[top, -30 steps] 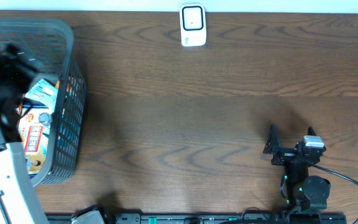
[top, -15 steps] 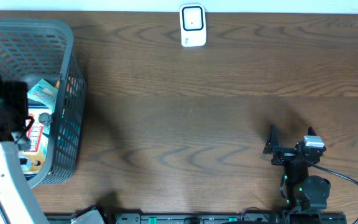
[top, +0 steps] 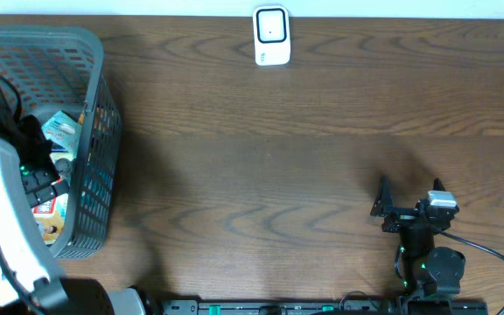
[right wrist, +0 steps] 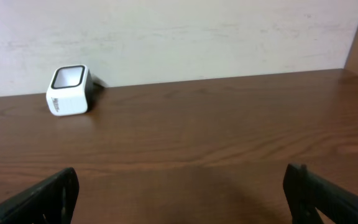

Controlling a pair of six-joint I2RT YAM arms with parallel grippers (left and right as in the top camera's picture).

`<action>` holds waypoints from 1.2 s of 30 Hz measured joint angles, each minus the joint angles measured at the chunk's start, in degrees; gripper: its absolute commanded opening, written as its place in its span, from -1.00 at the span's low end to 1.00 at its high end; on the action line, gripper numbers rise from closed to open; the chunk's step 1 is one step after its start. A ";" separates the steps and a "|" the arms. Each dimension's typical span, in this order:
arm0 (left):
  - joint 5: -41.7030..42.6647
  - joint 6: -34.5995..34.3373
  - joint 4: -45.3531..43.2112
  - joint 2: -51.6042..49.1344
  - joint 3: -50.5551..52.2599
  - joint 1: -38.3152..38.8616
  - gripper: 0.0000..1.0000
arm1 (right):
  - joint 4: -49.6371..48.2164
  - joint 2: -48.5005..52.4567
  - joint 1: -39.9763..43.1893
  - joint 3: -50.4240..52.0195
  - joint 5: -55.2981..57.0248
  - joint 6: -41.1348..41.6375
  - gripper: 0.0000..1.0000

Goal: Scan the item barcode
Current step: 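Reach the left gripper into the grey basket toward the blue bottle, then grasp the blue mouthwash bottle with the left gripper and lift it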

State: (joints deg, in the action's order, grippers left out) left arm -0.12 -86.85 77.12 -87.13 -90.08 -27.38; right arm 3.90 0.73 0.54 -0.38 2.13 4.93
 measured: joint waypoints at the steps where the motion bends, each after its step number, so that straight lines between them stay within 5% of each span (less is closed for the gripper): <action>1: 0.74 -0.07 -0.04 -1.31 0.00 -0.04 0.96 | 0.00 0.00 0.00 0.00 0.00 0.00 0.99; 27: 6.21 -1.90 -4.31 -11.15 6.67 -0.28 0.99 | 0.00 0.00 0.00 0.00 0.00 0.00 0.99; 32: 7.30 -1.79 -6.88 -10.32 8.37 -0.28 0.16 | -0.04 0.02 0.00 0.00 0.00 0.00 0.98; 36: 7.85 0.55 -8.81 -9.77 9.05 -0.28 -0.27 | 0.00 0.02 0.00 0.00 0.00 0.00 0.99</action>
State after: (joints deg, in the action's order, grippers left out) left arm 7.73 -86.30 68.31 -96.90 -81.03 -27.66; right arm 3.90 0.75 0.54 -0.38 2.13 4.93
